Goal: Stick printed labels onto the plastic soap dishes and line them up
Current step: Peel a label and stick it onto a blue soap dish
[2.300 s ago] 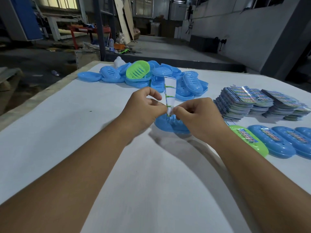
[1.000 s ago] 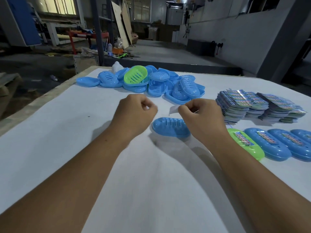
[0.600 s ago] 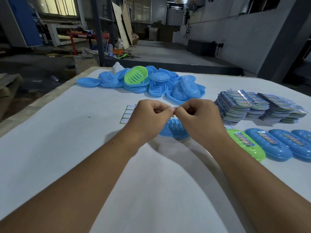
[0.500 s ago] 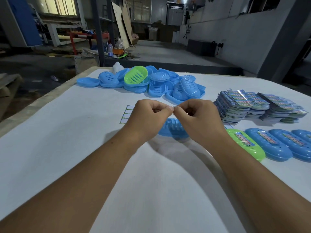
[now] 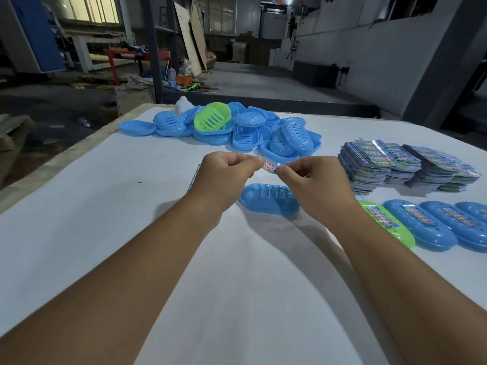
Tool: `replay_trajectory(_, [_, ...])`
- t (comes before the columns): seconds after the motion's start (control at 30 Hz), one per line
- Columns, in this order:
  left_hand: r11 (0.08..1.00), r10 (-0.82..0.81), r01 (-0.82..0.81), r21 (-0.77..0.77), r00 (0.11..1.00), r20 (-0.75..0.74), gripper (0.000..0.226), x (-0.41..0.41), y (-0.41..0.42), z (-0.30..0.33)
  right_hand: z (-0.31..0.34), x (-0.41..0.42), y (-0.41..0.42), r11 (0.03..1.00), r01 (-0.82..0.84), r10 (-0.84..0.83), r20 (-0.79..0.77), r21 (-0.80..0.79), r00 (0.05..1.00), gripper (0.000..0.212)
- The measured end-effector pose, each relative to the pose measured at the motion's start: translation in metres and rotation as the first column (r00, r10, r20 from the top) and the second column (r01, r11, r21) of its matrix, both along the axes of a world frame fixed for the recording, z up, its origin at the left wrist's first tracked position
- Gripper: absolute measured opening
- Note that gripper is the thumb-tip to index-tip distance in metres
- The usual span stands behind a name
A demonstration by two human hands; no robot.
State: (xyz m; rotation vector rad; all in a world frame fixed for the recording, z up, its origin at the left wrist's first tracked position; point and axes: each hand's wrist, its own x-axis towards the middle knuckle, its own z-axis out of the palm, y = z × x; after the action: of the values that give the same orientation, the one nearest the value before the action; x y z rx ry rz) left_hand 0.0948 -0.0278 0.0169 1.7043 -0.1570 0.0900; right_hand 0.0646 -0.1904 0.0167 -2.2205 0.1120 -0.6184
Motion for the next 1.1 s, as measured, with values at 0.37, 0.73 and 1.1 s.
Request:
replay_trajectory(0.37, [0.999, -0.008, 0.009, 0.05, 1.0, -0.017, 0.019, 0.002, -0.003, -0.008, 0.003, 0.001, -0.009, 0.974, -0.002, 0.031, -0.127, 0.225, 0.991, 0.052])
replay_trajectory(0.73, [0.917, 0.071, -0.104, 0.384, 0.993, 0.1, 0.014, 0.001, -0.007, -0.019, -0.004, 0.0, -0.017, 0.998, 0.027, -0.041, -0.252, -0.061, 0.967, 0.034])
replay_trajectory(1.1, [0.884, 0.058, -0.091, 0.459, 0.995, 0.085, 0.012, 0.001, -0.007, -0.019, -0.004, 0.001, -0.014, 0.986, 0.035, -0.08, -0.277, -0.164, 0.957, 0.031])
